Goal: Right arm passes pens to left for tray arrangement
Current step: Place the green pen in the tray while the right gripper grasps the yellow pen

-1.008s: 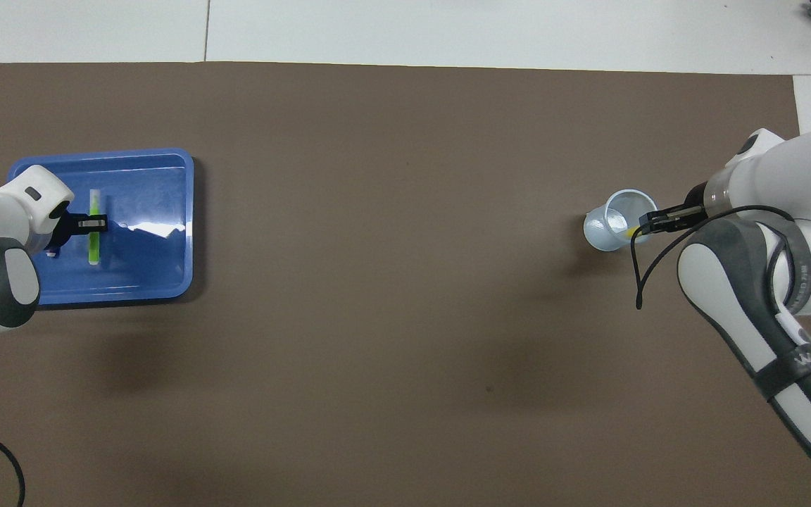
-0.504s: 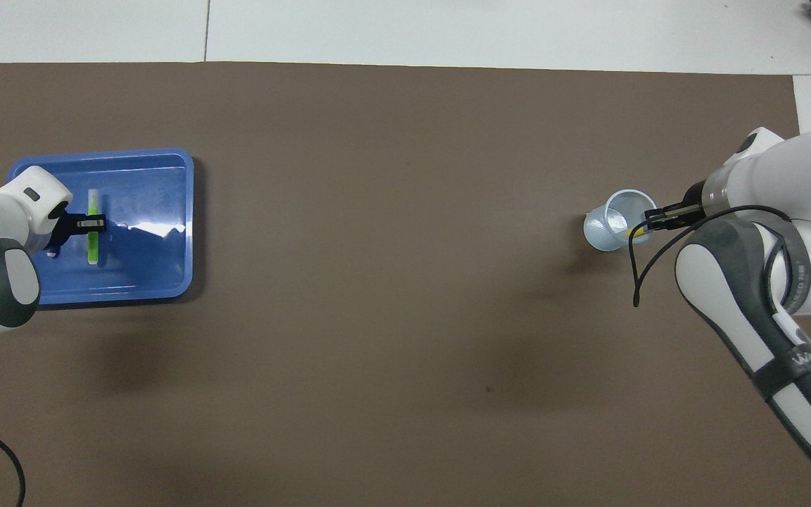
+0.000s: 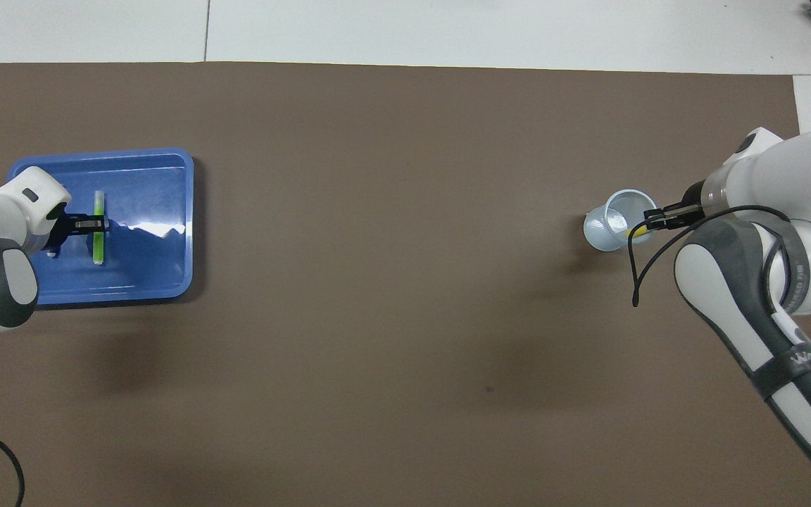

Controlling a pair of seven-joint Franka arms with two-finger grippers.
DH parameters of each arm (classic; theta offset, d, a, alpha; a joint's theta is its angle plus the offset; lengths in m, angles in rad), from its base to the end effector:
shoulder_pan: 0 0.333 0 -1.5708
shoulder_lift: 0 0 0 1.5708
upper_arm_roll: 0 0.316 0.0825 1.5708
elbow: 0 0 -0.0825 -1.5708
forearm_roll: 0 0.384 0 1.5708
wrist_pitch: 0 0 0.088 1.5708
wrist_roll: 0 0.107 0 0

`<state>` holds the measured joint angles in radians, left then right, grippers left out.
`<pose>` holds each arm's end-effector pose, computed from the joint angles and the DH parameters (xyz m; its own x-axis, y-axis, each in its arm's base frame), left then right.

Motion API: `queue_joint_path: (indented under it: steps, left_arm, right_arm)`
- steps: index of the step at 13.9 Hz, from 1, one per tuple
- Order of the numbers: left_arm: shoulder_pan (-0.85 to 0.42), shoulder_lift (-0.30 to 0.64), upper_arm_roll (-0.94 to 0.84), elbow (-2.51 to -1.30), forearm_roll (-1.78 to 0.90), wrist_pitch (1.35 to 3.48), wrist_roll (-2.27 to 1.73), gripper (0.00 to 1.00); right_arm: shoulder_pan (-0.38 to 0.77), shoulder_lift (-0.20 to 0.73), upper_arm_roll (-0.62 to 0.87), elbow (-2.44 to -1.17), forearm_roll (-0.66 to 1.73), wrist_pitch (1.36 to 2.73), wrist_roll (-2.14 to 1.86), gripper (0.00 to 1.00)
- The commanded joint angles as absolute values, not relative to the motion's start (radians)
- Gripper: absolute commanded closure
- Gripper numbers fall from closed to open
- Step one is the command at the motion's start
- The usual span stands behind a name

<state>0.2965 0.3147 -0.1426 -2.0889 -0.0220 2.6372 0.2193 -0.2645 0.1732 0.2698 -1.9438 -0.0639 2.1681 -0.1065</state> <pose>0.5985 0.0961 0.2975 0.9701 -0.0334 0.2404 -0.0361 -0.9993 0.0067 0.5997 -0.0048 0.4023 0.9884 0.1408 0.0566 0.1401 -0.9900 0.0150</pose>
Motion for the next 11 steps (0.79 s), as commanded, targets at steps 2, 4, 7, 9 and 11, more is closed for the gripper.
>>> queue_joint_path:
  steps: [2,4,7,9,11]
  left_arm:
    - [0.314,0.334,-0.149,-2.066,-0.002,2.640,0.242,0.01]
    - [0.313,0.330,-0.149,-2.063,-0.002,2.638,0.241,0.01]
    - [0.296,0.308,-0.149,-2.065,-0.002,2.626,0.242,0.01]
    - [0.301,0.295,-0.149,-2.051,-0.002,2.588,0.245,0.00]
    - [0.288,0.281,-0.149,-2.054,-0.002,2.566,0.241,0.00]
  right_arm:
    - [-0.272,0.172,0.278,-1.957,-0.058,2.186,-0.109,0.66]
    - [-0.272,0.172,0.278,-1.957,-0.058,2.183,-0.107,0.66]
    - [-0.272,0.172,0.278,-1.957,-0.058,2.181,-0.104,0.66]
    - [-0.272,0.172,0.279,-1.957,-0.058,2.181,-0.104,0.66]
    - [-0.272,0.172,0.279,-1.957,-0.058,2.181,-0.104,0.68]
